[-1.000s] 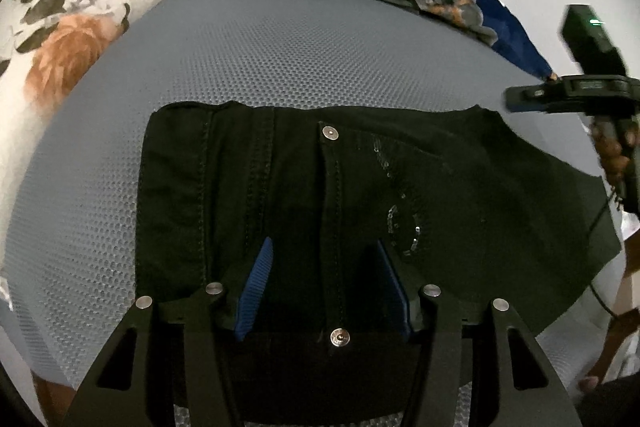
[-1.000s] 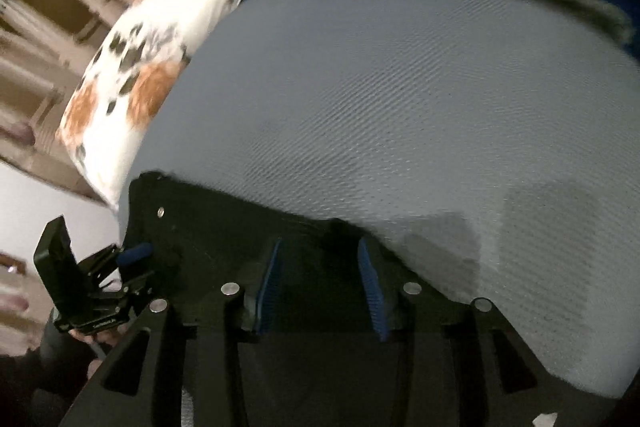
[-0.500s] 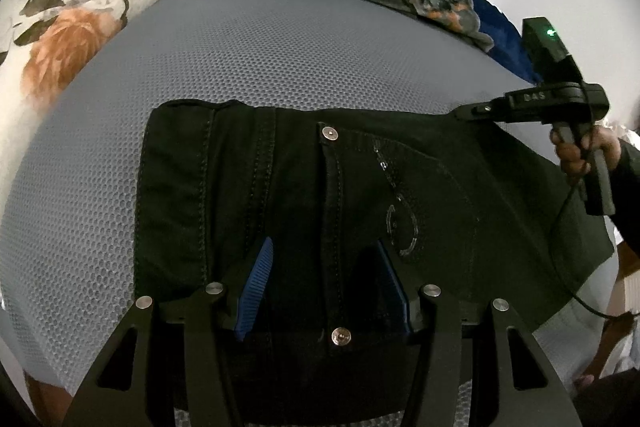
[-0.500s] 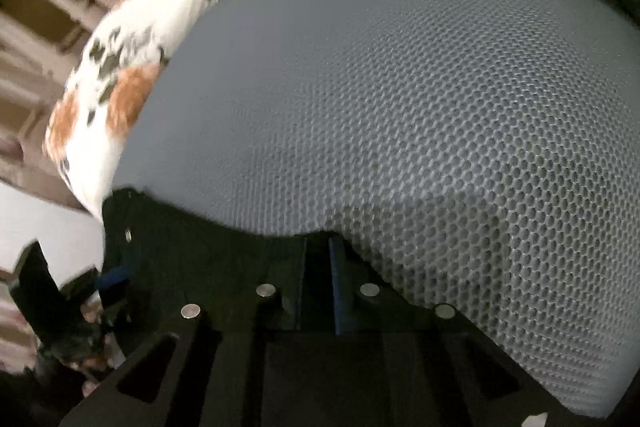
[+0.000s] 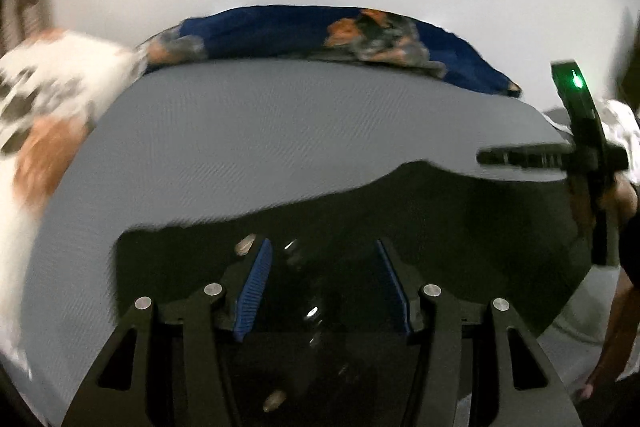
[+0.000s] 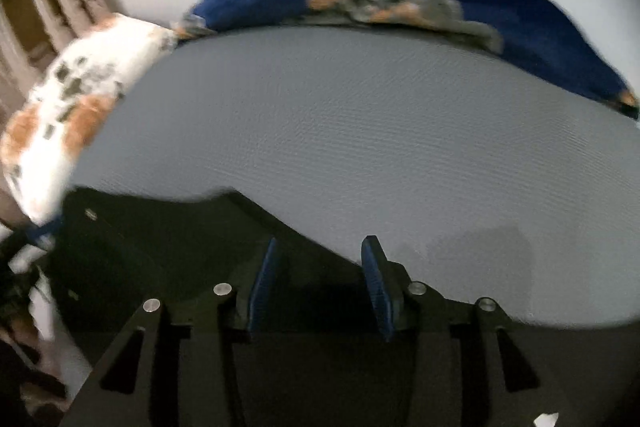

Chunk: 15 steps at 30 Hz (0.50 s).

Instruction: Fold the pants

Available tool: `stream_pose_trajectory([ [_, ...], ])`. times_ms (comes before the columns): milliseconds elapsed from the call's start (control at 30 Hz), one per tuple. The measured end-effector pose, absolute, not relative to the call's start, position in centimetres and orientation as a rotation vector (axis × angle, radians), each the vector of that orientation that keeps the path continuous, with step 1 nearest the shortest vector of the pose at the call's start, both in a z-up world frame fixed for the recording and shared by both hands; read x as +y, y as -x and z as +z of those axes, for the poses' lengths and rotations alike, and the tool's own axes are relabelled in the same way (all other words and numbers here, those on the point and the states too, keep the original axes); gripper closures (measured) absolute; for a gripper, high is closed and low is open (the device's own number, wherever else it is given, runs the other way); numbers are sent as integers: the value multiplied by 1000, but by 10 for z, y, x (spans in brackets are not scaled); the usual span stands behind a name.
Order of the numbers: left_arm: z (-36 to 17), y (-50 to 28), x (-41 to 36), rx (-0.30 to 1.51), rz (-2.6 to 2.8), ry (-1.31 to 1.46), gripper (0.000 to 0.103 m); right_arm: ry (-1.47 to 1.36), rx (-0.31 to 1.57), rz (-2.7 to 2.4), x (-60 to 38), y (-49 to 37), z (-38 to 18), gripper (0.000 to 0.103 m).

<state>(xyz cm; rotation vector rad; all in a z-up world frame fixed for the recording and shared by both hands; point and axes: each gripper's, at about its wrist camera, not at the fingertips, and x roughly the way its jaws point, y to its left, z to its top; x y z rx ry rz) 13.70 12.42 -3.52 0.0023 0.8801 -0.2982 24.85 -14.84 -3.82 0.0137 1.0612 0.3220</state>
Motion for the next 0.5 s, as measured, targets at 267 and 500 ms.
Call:
stream_pose_trajectory([
  [267, -67, -197, 39, 949, -484, -16, 49, -49, 1079, 175, -199, -209, -64, 61],
  [500, -99, -240, 5, 1033, -454, -20, 54, -42, 1029, 92, -220, -210, -77, 65],
])
